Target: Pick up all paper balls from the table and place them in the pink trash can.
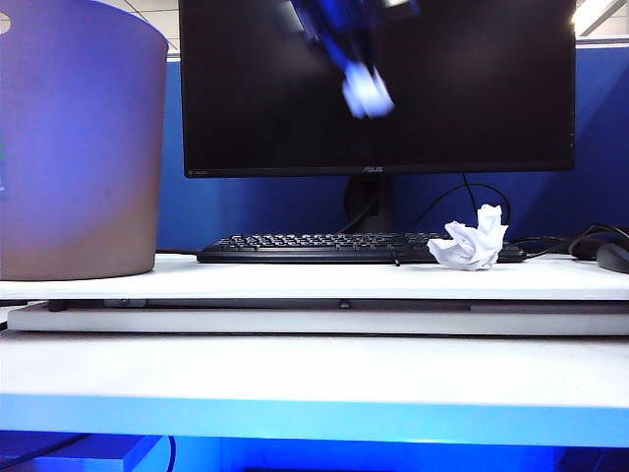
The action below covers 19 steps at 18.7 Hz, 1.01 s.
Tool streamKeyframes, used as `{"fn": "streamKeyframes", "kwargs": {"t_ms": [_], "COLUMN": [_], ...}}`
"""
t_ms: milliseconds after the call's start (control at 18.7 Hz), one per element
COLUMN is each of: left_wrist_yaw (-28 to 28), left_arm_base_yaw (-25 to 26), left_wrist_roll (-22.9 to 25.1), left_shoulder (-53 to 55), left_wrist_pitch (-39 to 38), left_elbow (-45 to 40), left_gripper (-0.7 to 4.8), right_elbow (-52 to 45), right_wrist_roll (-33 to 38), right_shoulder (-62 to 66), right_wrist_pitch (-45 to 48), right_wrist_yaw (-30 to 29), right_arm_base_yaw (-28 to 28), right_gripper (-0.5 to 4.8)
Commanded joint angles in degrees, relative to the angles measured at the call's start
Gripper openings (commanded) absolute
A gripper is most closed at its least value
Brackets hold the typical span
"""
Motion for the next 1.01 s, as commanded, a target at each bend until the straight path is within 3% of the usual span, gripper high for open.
{"fn": "streamKeyframes", "kwargs": {"t_ms": [53,160,214,427,588,641,694,748,908,1015], "left_wrist_yaw": [-10.25,-23.15,-25.46,-24.57,-17.0,-17.05,-17.05,-16.96,-17.09,-16.92], "left_arm_base_yaw": [-0.44,1.14,4.39,15.61,21.55,21.59,21.59,21.59,21.59,21.59], "left_wrist_roll": [6.78,11.34,11.74,4.63,1.36,0.66,0.59,0.59,0.61,0.59], "left_shoulder": [-8.92,-14.25,-16.46,-20.24,-20.22,-20.22,-20.22,-20.09,-19.61,-19.52], "left_wrist_pitch": [-1.31,-1.18,-2.51,-16.52,-20.37,-20.26,-20.17,-19.67,-19.23,-18.78], "left_elbow": [0.37,0.37,0.37,0.35,-0.22,-0.26,-0.26,-0.46,-0.46,-0.46], "left_gripper": [-0.06,-0.06,-0.06,-0.06,-0.04,0.22,1.23,2.62,3.38,3.51], "right_elbow": [-0.2,-0.2,-0.2,-0.2,-0.2,-0.2,-0.17,-0.2,-0.2,-0.2], "right_wrist_roll": [0.11,0.13,0.13,0.13,0.17,0.17,0.17,0.2,0.2,0.2], "right_shoulder": [-0.09,-0.09,-0.09,-0.09,-0.09,-0.09,-0.09,-0.09,-0.09,-0.09], "right_wrist_pitch": [2.08,2.29,2.29,2.58,4.68,5.14,5.25,5.2,5.2,5.18], "right_wrist_yaw": [0.57,0.55,0.48,0.46,0.37,0.13,0.07,0.07,0.02,0.04], "right_arm_base_yaw": [-0.04,-0.04,-0.02,-0.02,-0.09,-0.04,0.02,0.02,0.02,0.04], "right_gripper": [0.64,0.64,0.63,0.64,0.63,0.63,0.63,0.63,0.63,0.63]}}
